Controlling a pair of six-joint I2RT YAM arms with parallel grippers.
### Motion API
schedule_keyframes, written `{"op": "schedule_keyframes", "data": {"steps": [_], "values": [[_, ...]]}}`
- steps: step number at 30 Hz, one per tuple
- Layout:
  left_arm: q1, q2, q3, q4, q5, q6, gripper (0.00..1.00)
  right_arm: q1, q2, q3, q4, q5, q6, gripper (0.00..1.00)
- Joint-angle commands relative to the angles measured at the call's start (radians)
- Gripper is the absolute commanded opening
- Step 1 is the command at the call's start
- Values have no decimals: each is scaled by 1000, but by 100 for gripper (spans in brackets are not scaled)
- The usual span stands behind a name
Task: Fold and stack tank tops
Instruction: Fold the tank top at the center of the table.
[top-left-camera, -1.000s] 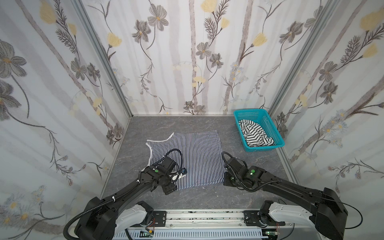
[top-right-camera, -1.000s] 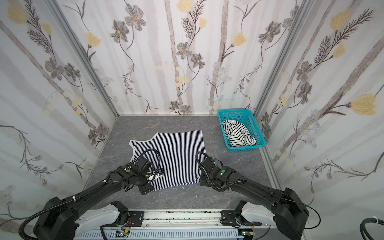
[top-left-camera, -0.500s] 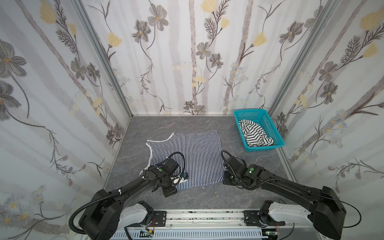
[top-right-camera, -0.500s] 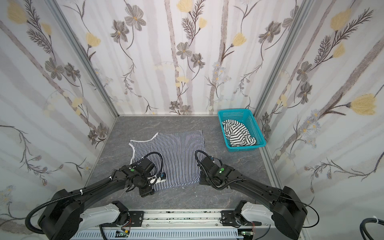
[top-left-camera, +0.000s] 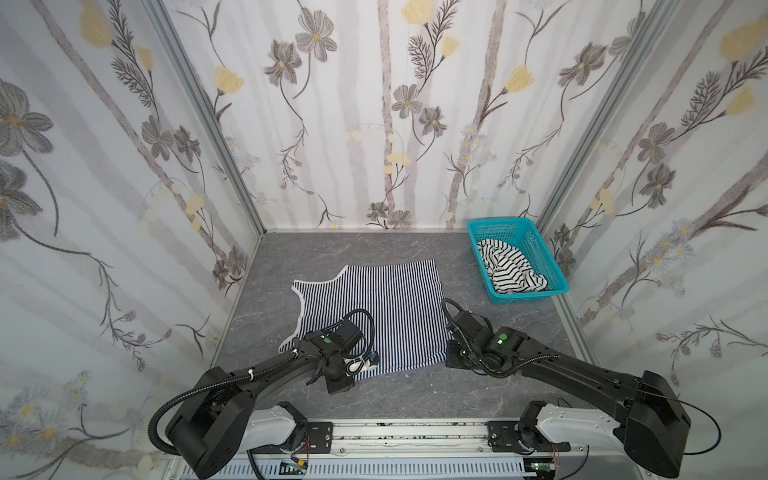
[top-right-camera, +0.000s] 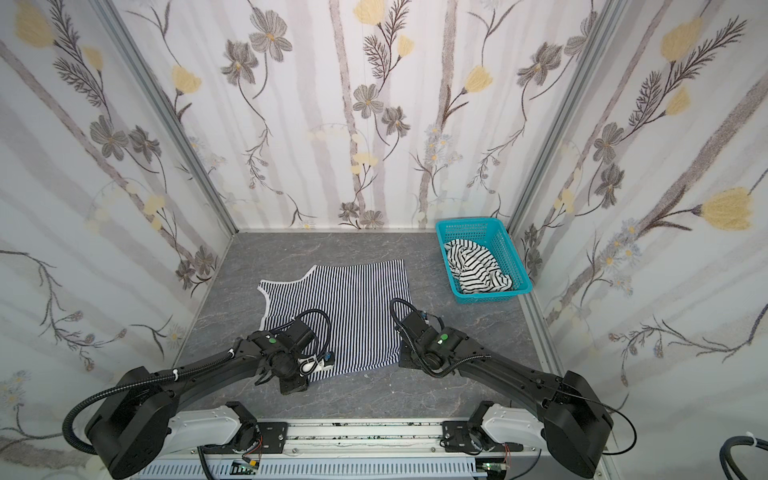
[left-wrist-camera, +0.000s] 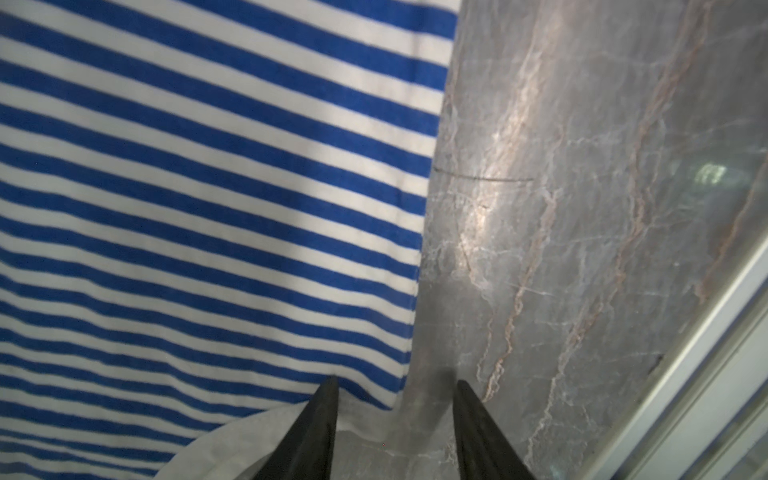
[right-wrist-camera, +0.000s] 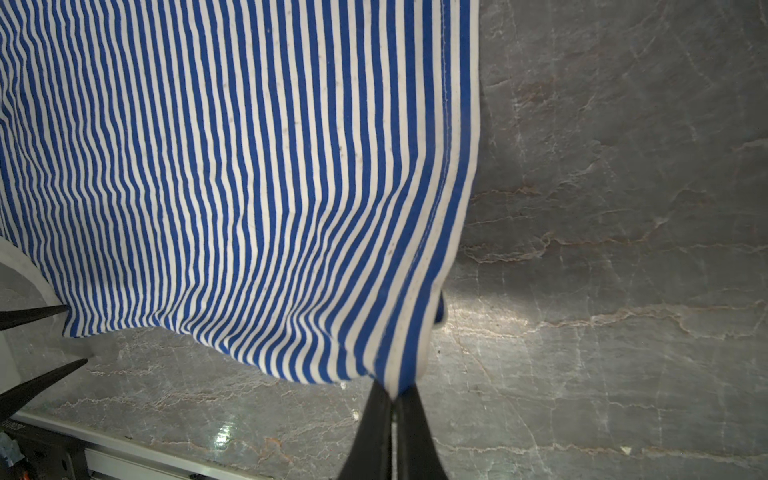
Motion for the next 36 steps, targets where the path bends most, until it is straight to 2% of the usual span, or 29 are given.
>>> {"op": "schedule_keyframes", "data": {"steps": [1, 4, 6, 9, 12, 15, 16, 23, 36], "values": [[-2, 5, 1, -19, -15, 2, 47, -3, 7, 13, 31, 17, -7, 0], [-3, 34, 2, -17, -27, 5, 44, -6, 5, 13, 30, 17, -7, 0], [-3, 45, 3, -17, -29, 7, 32, -8, 1, 10, 28, 17, -7, 0], [-4, 57, 6, -18, -32, 6, 26, -16, -7, 7, 22, 20, -11, 0], [-4, 66, 11, -20, -44, 14, 14, -17, -17, 7, 16, 21, -21, 0], [-3, 61, 27, -24, -62, 23, 2, -61, -26, 13, 6, 22, -32, 0], [-4, 57, 36, -25, -68, 26, 0, -65, -28, 13, 2, 22, -36, 0], [8, 65, 109, -23, -74, 33, 0, -94, -10, 84, -28, 37, -85, 0], [129, 147, 261, -17, -118, 123, 0, -178, 126, 207, -44, 53, -219, 0]]}}
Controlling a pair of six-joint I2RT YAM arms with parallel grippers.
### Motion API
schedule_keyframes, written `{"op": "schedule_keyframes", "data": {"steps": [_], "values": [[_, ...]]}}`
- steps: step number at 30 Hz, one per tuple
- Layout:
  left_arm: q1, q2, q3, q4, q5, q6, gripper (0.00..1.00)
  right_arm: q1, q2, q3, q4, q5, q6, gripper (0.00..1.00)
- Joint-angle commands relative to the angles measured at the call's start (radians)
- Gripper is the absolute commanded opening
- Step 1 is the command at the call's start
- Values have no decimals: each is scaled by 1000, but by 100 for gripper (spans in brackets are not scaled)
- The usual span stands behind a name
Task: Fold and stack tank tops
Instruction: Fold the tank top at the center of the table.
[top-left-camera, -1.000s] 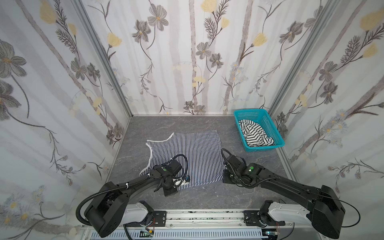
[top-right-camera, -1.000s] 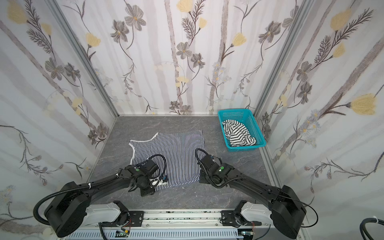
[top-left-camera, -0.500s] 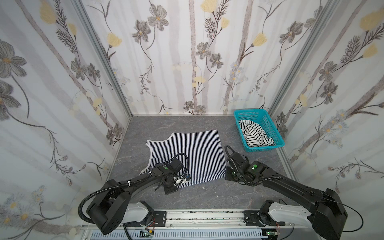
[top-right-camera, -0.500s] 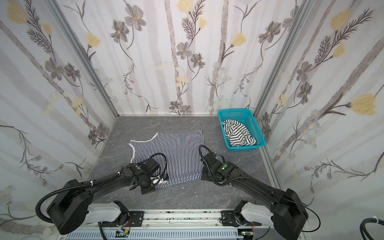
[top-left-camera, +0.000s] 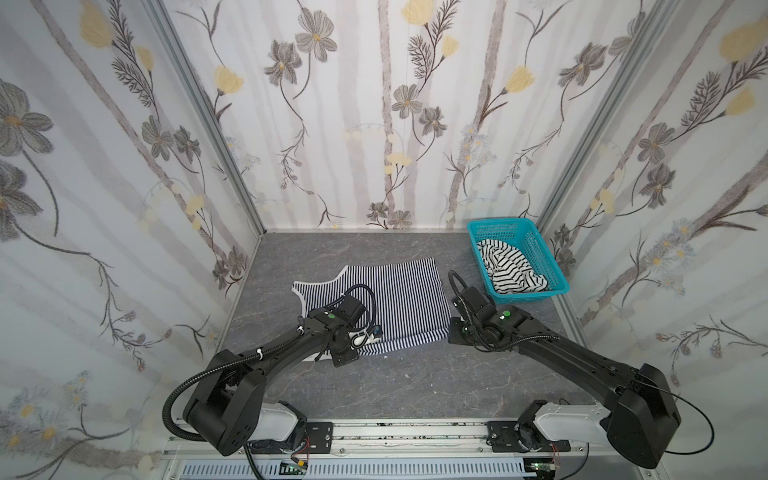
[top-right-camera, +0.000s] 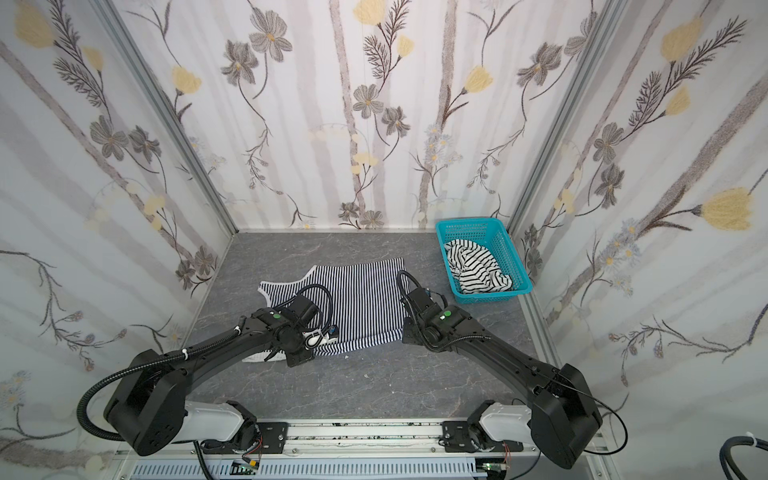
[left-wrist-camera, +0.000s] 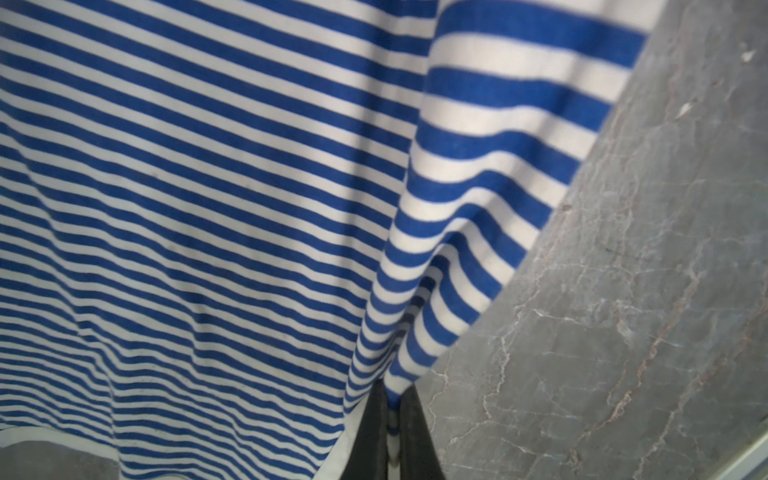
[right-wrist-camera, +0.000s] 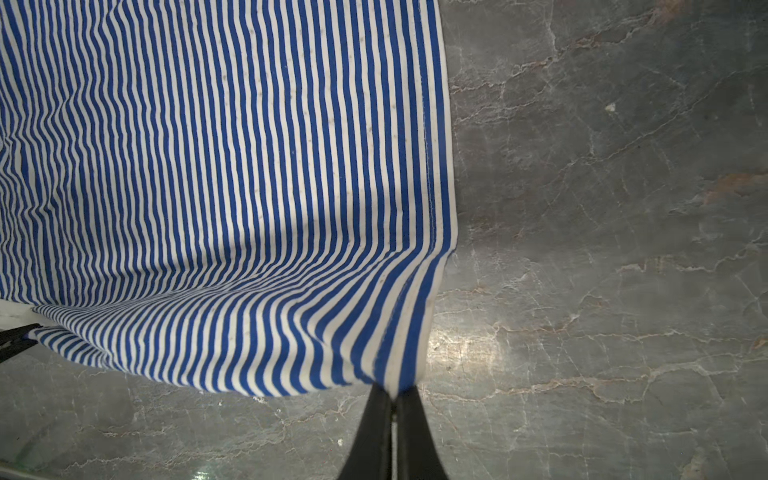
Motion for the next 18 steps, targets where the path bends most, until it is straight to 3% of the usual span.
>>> {"op": "schedule_keyframes", "data": {"steps": [1, 18], "values": [[26, 22, 37, -9, -18, 50, 0, -19, 35, 31, 12, 23, -56, 0], [77, 273, 267, 34, -44, 15, 0, -139, 272, 163, 47, 14, -212, 0]]}}
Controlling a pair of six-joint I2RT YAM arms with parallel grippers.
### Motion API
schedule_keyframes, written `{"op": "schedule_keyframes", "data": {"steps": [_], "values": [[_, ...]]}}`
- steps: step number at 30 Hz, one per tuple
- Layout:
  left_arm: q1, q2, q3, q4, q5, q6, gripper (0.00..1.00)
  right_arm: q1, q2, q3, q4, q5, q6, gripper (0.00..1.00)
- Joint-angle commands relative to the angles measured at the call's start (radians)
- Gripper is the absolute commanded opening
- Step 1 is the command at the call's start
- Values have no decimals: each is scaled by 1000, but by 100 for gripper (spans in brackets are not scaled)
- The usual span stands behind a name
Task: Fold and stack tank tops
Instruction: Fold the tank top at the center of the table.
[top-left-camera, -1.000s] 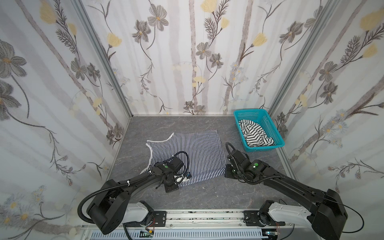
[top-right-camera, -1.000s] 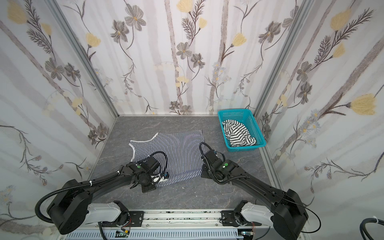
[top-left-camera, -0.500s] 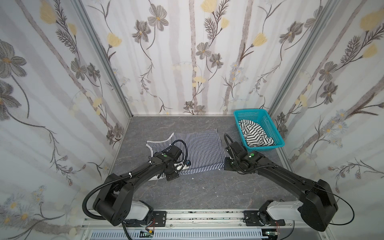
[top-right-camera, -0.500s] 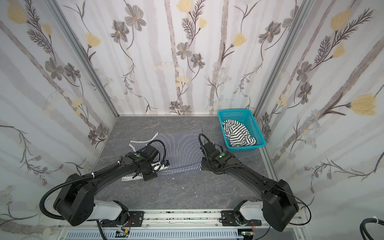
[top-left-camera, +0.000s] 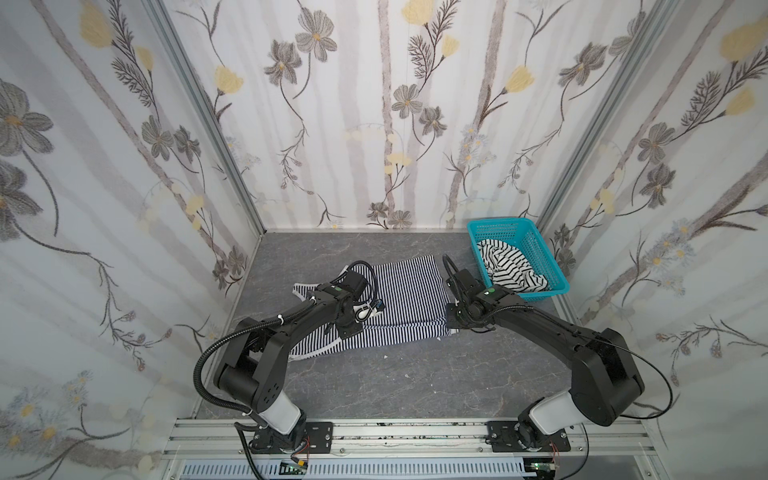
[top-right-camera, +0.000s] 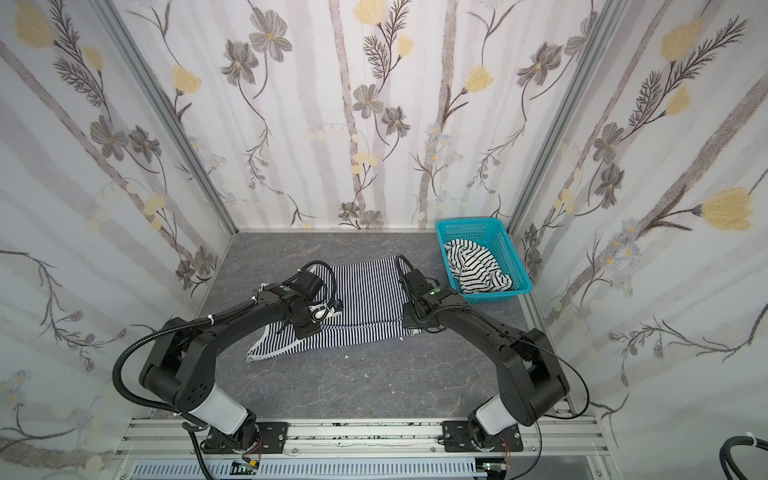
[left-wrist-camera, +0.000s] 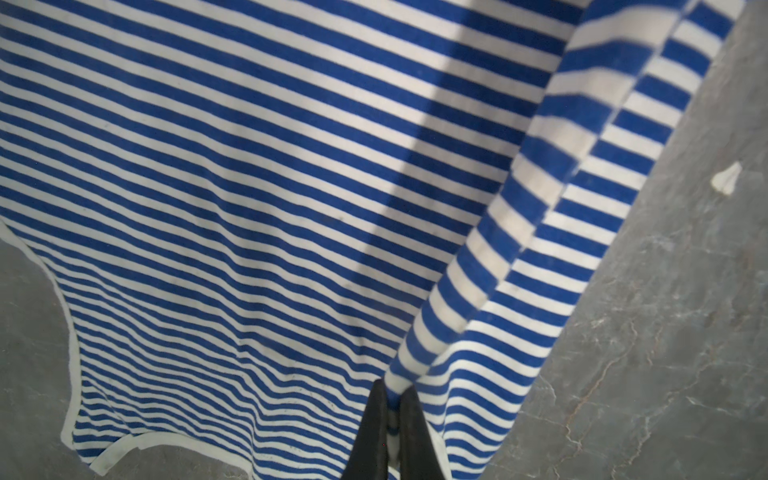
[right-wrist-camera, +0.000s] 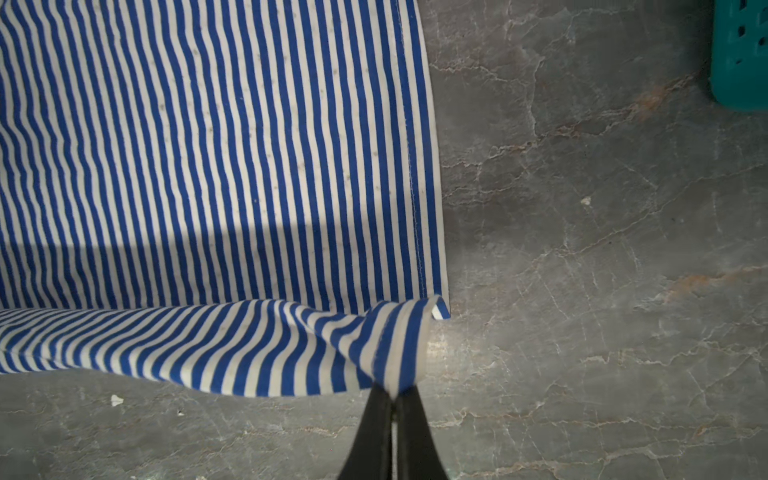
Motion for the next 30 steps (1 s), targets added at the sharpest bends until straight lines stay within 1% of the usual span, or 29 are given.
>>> {"op": "schedule_keyframes", "data": {"steps": [1, 5, 8, 10, 16, 25, 30], "values": [[1, 38, 33, 6, -10, -17, 0, -24, 34, 26, 35, 4, -52, 0], [1, 77, 38, 8, -25, -14, 0, -42, 77, 50, 40, -6, -80, 0], [1, 105, 49, 11, -27, -25, 0, -53, 112, 62, 46, -5, -91, 6], [1, 118, 61, 16, -22, -36, 0, -60, 133, 68, 61, -7, -93, 7], [1, 139, 97, 30, -21, -69, 0, -69, 175, 98, 81, -20, -96, 7], [1, 164, 117, 36, -59, -65, 0, -86, 173, 95, 76, -14, -113, 7], [1, 194, 119, 38, -87, -66, 4, -100, 185, 105, 78, -21, -125, 14]]}}
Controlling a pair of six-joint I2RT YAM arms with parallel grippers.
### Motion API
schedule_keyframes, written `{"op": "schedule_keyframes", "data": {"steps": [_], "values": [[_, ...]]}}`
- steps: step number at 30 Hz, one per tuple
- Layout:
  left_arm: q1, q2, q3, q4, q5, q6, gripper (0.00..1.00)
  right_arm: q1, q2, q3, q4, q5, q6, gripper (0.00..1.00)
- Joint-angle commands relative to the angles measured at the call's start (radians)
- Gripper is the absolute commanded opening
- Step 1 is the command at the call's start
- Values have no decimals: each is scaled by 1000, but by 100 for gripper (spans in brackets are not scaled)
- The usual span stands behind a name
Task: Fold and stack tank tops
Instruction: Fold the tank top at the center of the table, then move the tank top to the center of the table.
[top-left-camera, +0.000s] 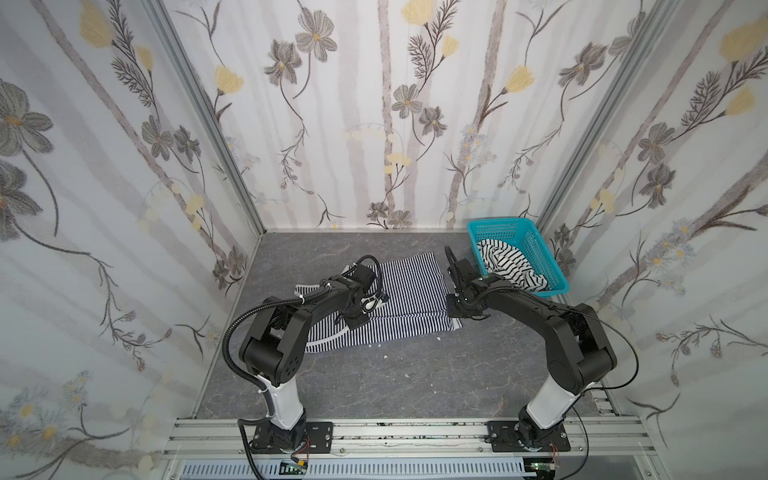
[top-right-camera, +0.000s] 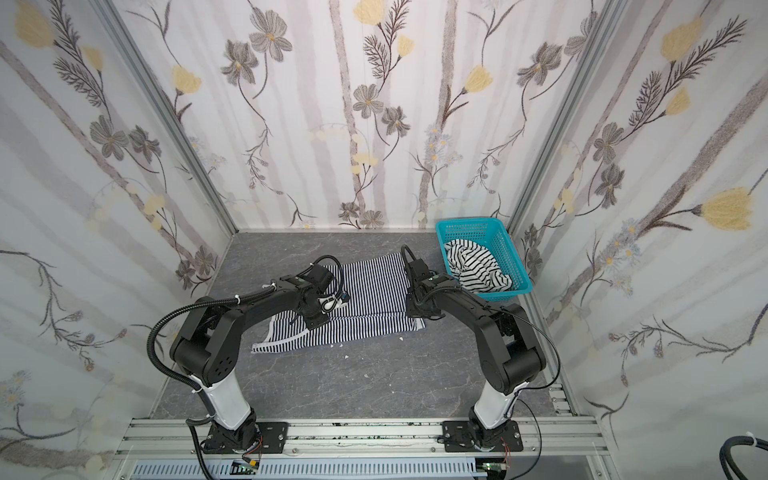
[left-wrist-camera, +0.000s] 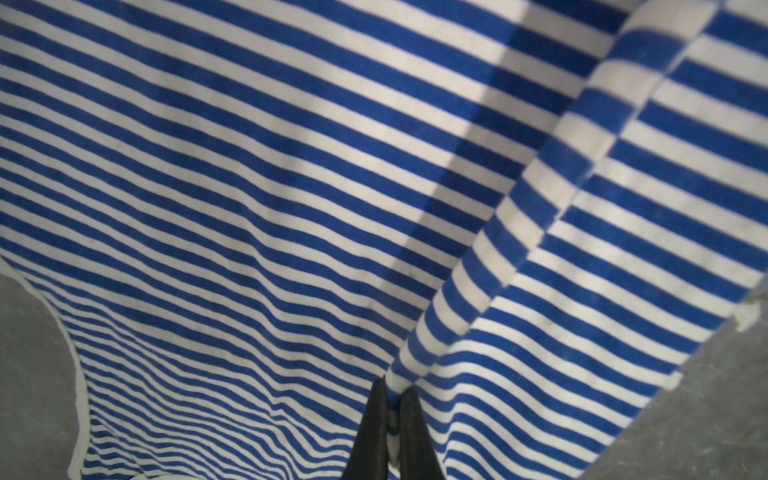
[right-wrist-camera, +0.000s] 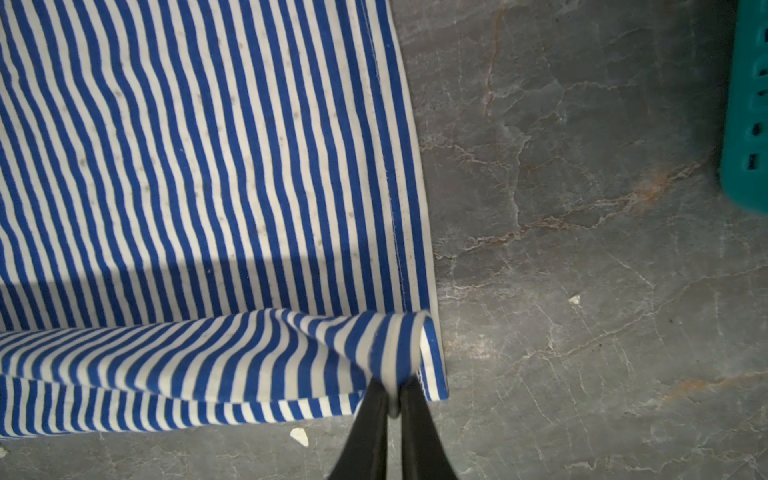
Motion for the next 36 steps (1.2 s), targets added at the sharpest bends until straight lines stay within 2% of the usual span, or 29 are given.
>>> {"op": "schedule_keyframes", "data": {"steps": [1, 3, 6, 8, 14, 17, 22, 25, 36], "values": [[1, 15, 6, -4, -32, -1, 5, -6, 15, 15, 27, 1, -16, 17], [1, 14, 3, -3, -32, -5, 7, -13, 23, 20, 31, 0, -20, 23], [1, 6, 3, -1, -33, -11, 17, -25, 33, 35, 34, 0, -18, 30], [1, -5, 5, 2, -38, -24, 29, -23, 21, 37, 35, -8, -10, 32], [3, -116, -11, 18, -15, -87, 46, 41, -76, -11, 44, -22, 36, 35], [3, -192, -53, 17, 1, -99, 50, 84, -88, -23, 65, -45, 59, 33], [9, -260, -200, 18, -25, -62, 49, 104, -23, -39, 128, -94, 74, 27], [44, -283, -262, 27, -40, -53, 47, 109, 2, -50, 156, -120, 86, 26], [214, -394, -338, 61, -41, 7, 48, 129, 0, -105, 211, -116, 125, 29]]}}
